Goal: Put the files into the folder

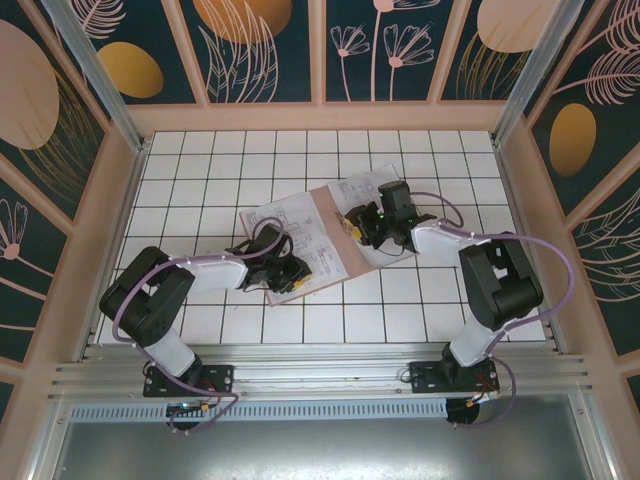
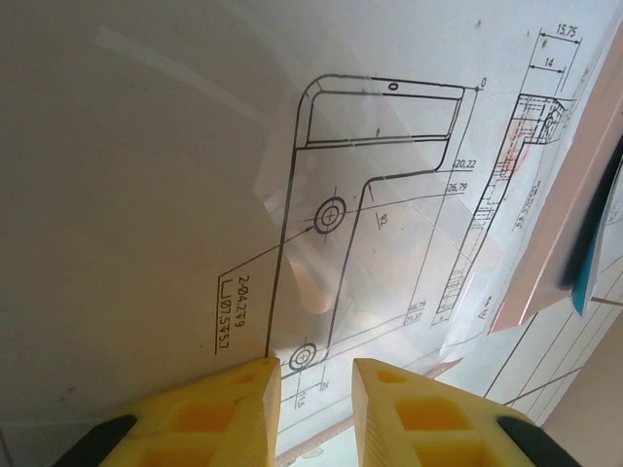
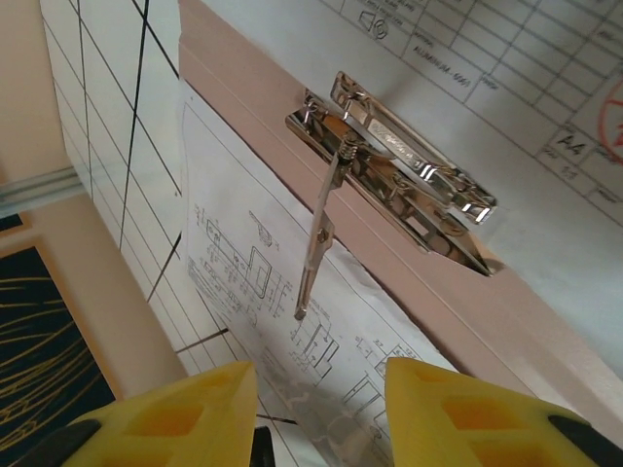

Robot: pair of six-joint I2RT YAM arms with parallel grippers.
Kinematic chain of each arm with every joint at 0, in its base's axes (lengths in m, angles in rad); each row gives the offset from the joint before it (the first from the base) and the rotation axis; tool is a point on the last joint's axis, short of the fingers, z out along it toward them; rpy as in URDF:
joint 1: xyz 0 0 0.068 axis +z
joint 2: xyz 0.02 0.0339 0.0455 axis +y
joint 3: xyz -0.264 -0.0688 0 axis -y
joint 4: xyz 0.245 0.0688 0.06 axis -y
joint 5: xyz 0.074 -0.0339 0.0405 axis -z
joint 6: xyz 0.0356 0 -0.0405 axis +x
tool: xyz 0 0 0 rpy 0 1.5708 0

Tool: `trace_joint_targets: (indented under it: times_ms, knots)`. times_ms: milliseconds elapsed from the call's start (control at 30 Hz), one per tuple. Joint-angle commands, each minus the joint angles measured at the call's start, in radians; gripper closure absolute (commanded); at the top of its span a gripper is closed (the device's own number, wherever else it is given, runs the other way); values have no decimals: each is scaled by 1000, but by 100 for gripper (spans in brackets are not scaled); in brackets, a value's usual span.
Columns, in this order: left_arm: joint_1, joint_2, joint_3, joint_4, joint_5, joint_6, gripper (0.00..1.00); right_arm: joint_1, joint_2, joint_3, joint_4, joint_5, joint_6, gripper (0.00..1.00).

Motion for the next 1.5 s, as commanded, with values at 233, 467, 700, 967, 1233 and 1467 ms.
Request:
trace_joint_targets:
  times_ms: [233, 467, 700, 967, 1233, 1467]
  knots:
    - [-15, 20, 14, 7, 20, -17, 74, 16, 89, 62, 44, -20, 61, 70]
    - [-17, 19, 18, 4, 18, -18, 74, 9, 92, 60, 27, -3, 52, 79]
    - [-18, 16, 9, 2, 16, -19, 74, 1, 89, 52, 22, 2, 43, 83]
    - [-17, 13, 8, -1, 12, -18, 74, -3, 95, 49, 26, 0, 39, 87]
    - [-19, 2, -4, -3, 7, -24, 74, -14, 99, 28, 37, -5, 28, 90]
    - [-19, -14, -18, -10, -6, -37, 75, -24, 101, -2, 40, -23, 5, 95]
